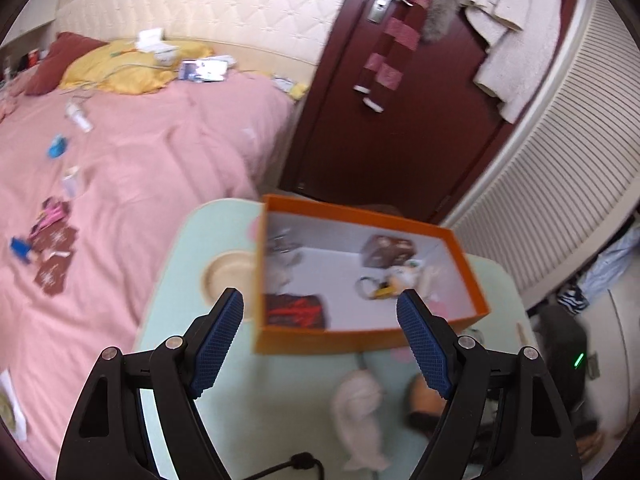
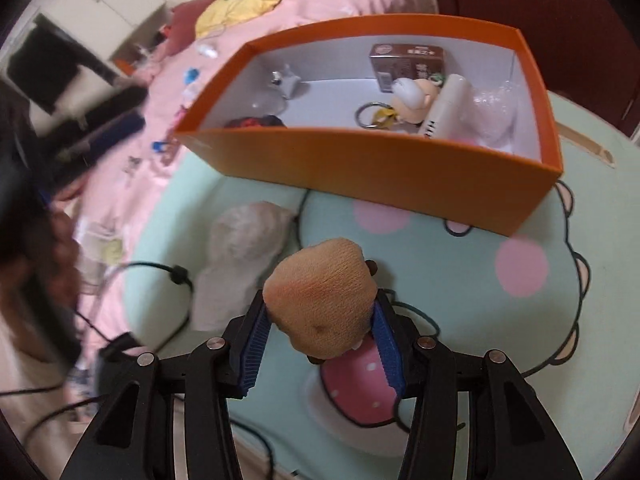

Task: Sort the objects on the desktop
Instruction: 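Grasp the tan round plush with the right tool and place it on the table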

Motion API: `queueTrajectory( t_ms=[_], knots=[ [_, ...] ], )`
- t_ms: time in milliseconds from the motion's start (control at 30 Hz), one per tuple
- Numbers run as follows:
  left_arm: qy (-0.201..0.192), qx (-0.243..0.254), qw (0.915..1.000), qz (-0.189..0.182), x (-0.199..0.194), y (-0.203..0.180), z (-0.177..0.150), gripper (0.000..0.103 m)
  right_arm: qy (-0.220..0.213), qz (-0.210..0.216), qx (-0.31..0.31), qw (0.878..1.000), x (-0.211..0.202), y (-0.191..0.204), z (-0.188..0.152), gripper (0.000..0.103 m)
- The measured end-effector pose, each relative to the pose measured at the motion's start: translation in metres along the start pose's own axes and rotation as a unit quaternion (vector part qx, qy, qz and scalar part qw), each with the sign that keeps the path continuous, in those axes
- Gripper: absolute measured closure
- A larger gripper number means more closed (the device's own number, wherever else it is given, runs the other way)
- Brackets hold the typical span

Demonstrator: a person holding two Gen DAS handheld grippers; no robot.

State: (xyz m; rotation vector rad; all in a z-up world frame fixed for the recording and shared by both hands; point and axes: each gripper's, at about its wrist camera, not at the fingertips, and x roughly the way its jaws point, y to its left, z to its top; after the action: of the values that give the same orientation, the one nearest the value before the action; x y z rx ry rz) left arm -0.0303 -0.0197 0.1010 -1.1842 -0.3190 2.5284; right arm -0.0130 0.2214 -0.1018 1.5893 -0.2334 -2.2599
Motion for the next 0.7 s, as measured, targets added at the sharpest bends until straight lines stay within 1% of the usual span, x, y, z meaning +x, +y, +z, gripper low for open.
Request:
queueTrajectory(
  t_ms=[100,167,200,267,300,333,367,467,567,700],
  knots=[
    [0.015,0.013,0.9998,-0.003,0.011,-0.012,0.01,0.024,-0.025,-0.022,-0.015,0.999,-0.009,0.002,-0.01,0.048],
    [0.021,0.021,0.9996,-0.002,0.016,-0.019,0.015,0.024,-0.046,-0.024,-0.022,0.998,-0.008,0.001,-0.007,0.048],
    [0.024,0.025,0.9994,-0.003,0.018,-0.021,0.017,0.024,-0.061,-0.022,-0.022,0.998,-0.016,0.0,-0.006,0.046],
    [0.033,0.032,0.9989,-0.002,0.023,-0.027,0.021,0.024,-0.092,-0.018,-0.021,0.995,-0.031,-0.002,-0.007,0.04],
    [0.038,0.036,0.9987,-0.002,0.025,-0.029,0.023,0.024,-0.107,-0.015,-0.016,0.994,-0.037,-0.006,-0.011,0.034],
    [0.043,0.038,0.9983,-0.002,0.028,-0.032,0.024,0.024,-0.12,-0.011,-0.009,0.993,-0.041,-0.011,-0.013,0.03],
    [0.049,0.041,0.998,-0.002,0.032,-0.035,0.026,0.024,-0.13,-0.008,-0.001,0.992,-0.044,-0.015,-0.016,0.03],
    [0.07,0.051,0.9963,0.0,0.046,-0.046,0.028,0.024,-0.142,-0.007,0.028,0.989,-0.046,-0.023,-0.023,0.03],
    [0.094,0.068,0.9932,-0.002,0.063,-0.06,0.029,0.024,-0.131,-0.013,0.055,0.99,-0.039,-0.031,-0.029,0.03],
    [0.126,0.093,0.9877,-0.006,0.088,-0.081,0.029,0.024,-0.133,-0.004,0.081,0.988,-0.047,-0.038,-0.036,0.03]
  ],
)
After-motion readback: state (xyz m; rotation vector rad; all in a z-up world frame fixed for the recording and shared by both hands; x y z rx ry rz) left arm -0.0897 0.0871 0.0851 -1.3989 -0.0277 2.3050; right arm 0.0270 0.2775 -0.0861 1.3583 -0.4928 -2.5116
